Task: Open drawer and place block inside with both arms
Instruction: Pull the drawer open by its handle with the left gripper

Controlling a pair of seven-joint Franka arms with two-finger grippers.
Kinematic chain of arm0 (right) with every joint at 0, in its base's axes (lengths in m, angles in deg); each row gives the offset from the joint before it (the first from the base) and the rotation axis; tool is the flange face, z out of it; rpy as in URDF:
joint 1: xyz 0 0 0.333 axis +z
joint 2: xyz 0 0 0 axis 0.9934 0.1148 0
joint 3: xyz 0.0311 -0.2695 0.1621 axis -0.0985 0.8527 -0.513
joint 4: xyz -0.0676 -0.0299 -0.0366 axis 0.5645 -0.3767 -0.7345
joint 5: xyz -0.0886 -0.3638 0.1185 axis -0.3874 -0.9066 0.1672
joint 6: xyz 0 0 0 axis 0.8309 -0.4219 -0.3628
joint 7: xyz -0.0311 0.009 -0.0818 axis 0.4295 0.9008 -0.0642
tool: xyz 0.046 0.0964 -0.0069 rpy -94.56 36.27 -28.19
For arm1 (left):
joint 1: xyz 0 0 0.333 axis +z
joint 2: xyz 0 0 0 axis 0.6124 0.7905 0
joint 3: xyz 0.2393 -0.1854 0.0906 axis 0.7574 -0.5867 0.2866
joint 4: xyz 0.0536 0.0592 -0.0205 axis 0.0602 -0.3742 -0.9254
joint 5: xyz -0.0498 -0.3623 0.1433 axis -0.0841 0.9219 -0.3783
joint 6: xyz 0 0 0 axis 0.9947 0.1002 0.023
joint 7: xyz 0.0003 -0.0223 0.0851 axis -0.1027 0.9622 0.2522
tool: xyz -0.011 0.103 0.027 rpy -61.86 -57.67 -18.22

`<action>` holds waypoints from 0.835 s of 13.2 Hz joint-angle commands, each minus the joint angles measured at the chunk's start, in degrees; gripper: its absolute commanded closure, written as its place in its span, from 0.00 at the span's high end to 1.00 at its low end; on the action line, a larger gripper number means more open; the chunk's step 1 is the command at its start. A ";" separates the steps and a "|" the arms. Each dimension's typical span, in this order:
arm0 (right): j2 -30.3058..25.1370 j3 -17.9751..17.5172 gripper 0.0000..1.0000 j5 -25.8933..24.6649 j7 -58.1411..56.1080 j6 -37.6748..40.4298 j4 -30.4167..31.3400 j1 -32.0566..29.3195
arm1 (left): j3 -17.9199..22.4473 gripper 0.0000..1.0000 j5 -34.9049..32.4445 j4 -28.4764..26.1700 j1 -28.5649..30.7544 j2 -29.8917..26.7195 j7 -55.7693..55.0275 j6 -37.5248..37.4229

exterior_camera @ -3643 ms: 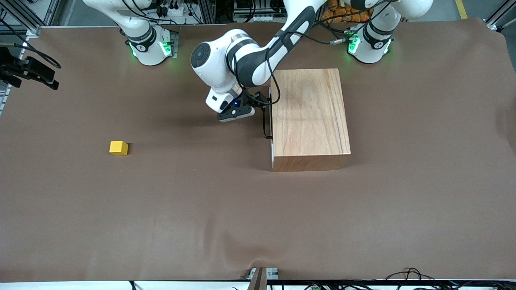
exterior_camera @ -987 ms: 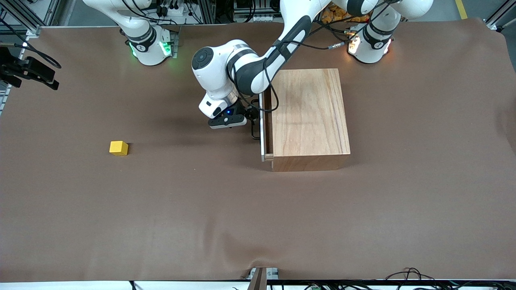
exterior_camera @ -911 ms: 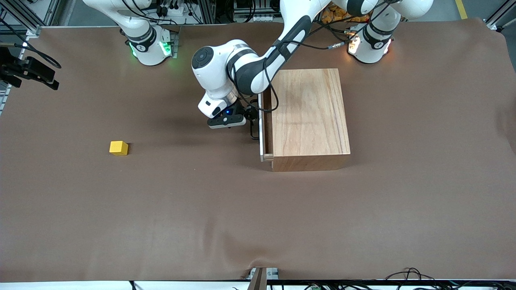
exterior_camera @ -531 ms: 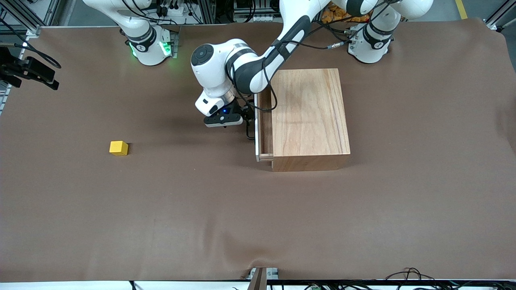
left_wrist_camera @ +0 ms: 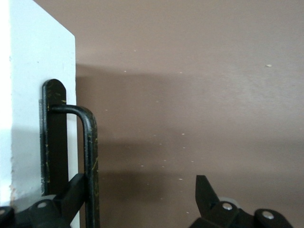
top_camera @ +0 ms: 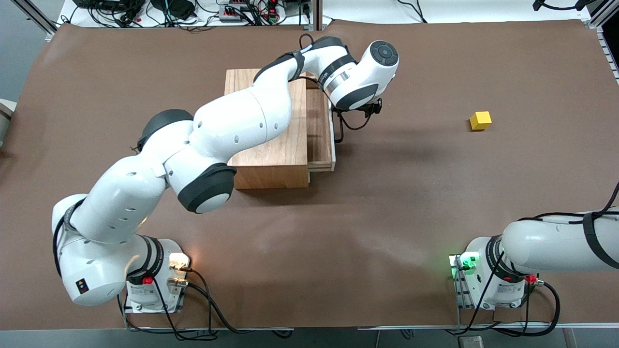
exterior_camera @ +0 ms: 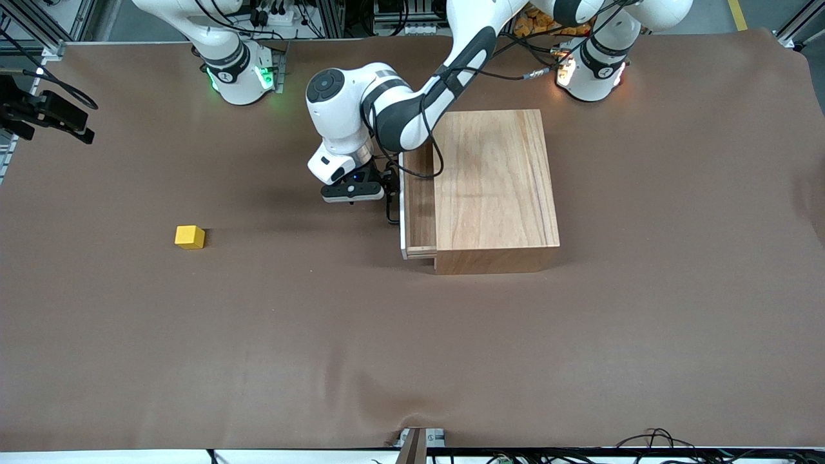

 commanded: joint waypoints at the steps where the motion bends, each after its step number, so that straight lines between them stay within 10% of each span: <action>1: 0.09 0.06 1.00 -0.45 -0.49 0.26 -0.14 -0.02 | -0.54 1.00 1.99 1.16 -0.22 1.09 -2.16 4.13; 11: 0.09 0.06 1.00 -0.45 -0.58 0.17 -0.14 -0.11 | -1.94 1.00 2.16 1.42 -0.22 0.39 -4.63 6.95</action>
